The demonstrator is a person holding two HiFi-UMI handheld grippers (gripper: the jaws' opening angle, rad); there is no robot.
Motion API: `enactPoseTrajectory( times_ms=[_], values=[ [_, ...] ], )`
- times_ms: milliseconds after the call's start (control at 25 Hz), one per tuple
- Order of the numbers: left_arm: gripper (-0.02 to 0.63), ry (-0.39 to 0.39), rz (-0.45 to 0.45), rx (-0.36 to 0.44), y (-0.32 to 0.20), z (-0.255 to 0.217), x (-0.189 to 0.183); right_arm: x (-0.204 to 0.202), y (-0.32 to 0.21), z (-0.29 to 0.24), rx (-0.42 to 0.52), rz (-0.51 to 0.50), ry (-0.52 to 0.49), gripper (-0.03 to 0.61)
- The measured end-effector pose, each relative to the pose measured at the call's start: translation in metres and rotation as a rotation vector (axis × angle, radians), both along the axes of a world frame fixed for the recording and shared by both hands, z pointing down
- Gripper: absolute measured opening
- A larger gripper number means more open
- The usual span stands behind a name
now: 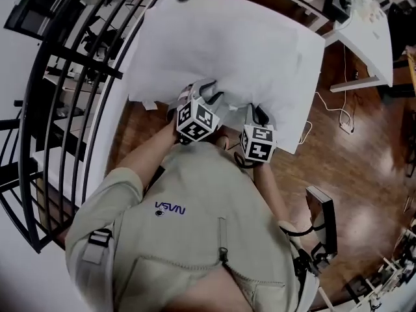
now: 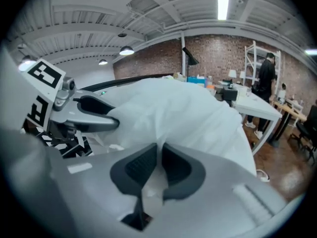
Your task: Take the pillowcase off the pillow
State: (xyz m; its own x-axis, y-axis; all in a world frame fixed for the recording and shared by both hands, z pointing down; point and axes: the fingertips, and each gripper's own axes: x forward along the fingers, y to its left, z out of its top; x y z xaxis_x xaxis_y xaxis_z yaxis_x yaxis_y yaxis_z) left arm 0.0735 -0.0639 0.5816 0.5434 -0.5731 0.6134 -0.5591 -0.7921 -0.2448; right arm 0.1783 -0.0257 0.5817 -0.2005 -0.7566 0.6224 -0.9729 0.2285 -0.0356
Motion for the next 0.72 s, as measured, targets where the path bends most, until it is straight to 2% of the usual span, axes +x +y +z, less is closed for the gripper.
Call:
enactPoseTrajectory(
  times_ms=[160, 280, 440, 520, 600, 720],
  values=[
    [0.03, 0.126, -0.012, 0.005, -0.004, -0.031, -0.007, 0.009, 0.002, -0.015, 0.029, 0.072, 0.032, 0.011],
    [0.017, 0.227, -0.057, 0.026, -0.015, -0.065, -0.027, 0.03, 0.005, -0.029, 0.074, 0.16, 0.082, 0.01],
    [0.017, 0.332, -0.104, 0.054, -0.035, -0.105, -0.043, 0.083, 0.018, -0.05, 0.134, 0.323, 0.165, 0.009],
    [0.015, 0.392, -0.166, 0.054, -0.049, -0.113, -0.056, 0.121, 0.028, -0.048, 0.113, 0.434, 0.178, 0.008],
    [0.014, 0.439, -0.219, 0.042, -0.06, -0.12, -0.073, 0.152, 0.037, -0.032, 0.062, 0.498, 0.165, 0.008],
    [0.014, 0.476, -0.223, 0.044, -0.066, -0.131, -0.092, 0.16, 0.045, 0.017, -0.066, 0.434, 0.17, 0.009]
  ],
)
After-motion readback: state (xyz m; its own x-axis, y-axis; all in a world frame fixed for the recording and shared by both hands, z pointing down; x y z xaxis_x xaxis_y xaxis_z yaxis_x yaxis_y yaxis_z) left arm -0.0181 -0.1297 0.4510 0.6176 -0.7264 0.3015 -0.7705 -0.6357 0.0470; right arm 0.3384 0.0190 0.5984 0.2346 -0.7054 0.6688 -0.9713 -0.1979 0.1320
